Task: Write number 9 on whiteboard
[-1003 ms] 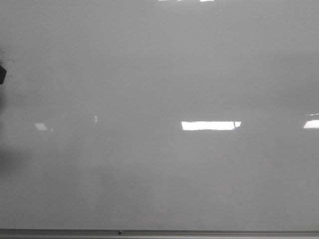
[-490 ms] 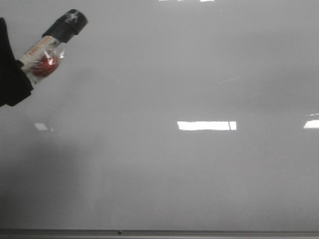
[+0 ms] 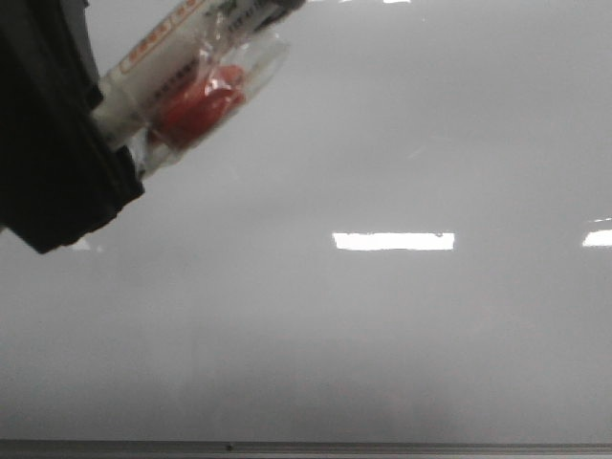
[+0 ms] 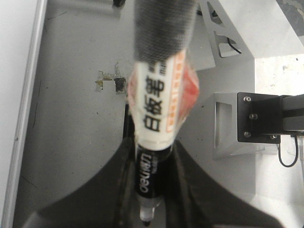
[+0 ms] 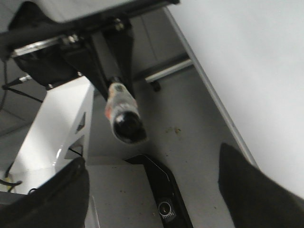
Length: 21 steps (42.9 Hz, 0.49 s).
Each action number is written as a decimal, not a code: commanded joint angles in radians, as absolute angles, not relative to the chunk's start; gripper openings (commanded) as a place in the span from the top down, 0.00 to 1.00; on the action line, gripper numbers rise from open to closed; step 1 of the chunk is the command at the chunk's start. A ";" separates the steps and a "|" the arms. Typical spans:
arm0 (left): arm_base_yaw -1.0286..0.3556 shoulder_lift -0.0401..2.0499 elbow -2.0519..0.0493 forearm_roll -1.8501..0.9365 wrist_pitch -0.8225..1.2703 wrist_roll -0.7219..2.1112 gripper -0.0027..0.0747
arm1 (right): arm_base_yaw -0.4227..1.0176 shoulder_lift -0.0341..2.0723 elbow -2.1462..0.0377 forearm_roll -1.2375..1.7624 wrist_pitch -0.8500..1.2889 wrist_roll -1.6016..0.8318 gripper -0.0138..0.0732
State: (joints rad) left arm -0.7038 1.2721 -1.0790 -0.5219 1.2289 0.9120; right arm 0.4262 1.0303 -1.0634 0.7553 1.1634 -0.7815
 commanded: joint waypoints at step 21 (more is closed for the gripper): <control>-0.713 1.245 -1.112 -0.572 1.250 0.916 0.98 | 0.612 1.278 -1.168 0.885 1.105 -0.871 0.17</control>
State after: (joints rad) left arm -0.7058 1.2721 -1.0790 -0.5219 1.2309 0.9139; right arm 0.5975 1.2820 -1.1339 0.8173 1.1384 -0.8527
